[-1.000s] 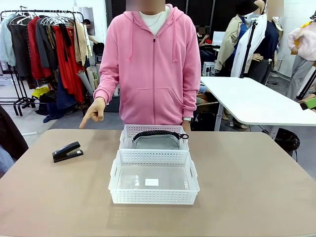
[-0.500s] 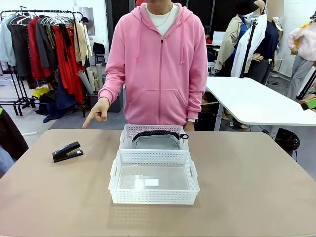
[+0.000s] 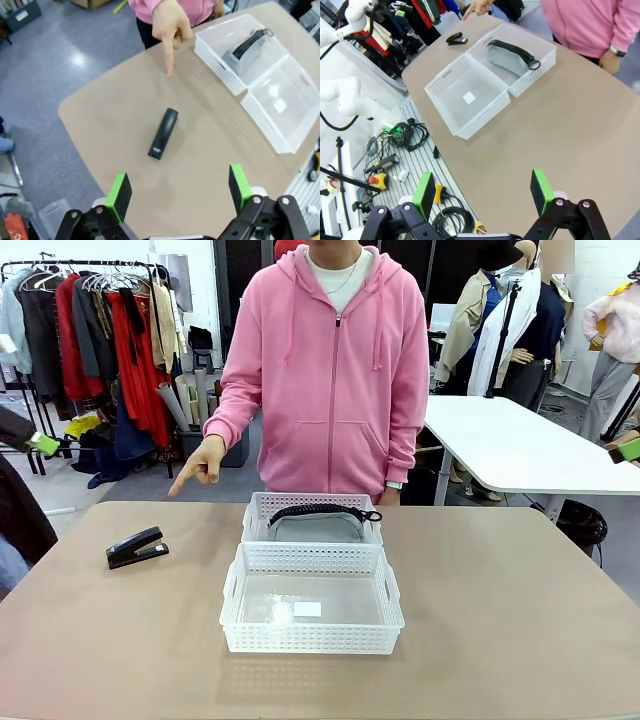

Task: Distribute items into two baskets.
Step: Pick up the Stapler that the person points to.

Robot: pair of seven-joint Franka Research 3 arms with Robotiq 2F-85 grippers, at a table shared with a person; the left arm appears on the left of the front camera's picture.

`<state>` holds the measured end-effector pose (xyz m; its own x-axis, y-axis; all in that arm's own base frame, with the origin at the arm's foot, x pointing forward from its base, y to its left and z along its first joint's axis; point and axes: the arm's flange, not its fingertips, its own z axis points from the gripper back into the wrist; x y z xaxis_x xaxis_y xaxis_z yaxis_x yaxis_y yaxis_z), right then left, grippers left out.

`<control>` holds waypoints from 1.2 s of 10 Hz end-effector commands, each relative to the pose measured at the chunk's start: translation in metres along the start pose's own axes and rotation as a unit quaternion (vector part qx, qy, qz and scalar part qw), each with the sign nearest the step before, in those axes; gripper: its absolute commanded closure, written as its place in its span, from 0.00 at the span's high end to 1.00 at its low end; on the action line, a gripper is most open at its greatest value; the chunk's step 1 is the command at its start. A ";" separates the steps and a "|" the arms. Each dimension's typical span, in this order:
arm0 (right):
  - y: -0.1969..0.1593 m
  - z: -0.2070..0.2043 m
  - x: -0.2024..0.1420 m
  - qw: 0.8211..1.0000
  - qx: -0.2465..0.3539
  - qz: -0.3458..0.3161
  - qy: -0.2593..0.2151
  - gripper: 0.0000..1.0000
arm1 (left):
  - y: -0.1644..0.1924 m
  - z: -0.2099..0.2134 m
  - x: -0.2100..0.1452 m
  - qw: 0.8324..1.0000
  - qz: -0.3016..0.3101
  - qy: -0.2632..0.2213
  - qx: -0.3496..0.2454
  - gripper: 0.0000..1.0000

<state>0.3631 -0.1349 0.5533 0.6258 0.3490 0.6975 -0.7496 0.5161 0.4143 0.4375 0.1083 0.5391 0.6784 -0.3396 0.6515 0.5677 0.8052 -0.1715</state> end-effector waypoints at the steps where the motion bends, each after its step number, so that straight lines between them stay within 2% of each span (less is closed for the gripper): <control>1: 0.001 -0.002 0.000 1.000 0.006 0.012 -0.016 1.00 | 0.014 -0.016 0.024 1.000 -0.021 -0.001 0.015 1.00; 4: 0.001 -0.002 0.000 1.000 0.006 0.012 -0.016 1.00 | 0.020 -0.051 0.053 0.998 -0.058 0.030 0.027 1.00; 6: 0.001 -0.002 0.000 1.000 0.006 0.012 -0.016 1.00 | 0.020 -0.079 0.060 0.992 -0.089 0.085 0.041 1.00; 9: 0.001 -0.002 0.000 1.000 0.006 0.012 -0.016 1.00 | 0.013 -0.110 0.062 0.970 -0.152 0.184 0.038 1.00; 12: 0.001 -0.002 0.000 1.000 0.006 0.012 -0.016 1.00 | 0.010 -0.139 0.064 0.953 -0.180 0.240 0.044 1.00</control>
<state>0.3629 -0.1345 0.5528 0.6265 0.3494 0.6967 -0.7493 0.5161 0.4150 0.5436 0.0263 0.4714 0.5897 -0.7581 0.2784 0.7752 0.6280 0.0680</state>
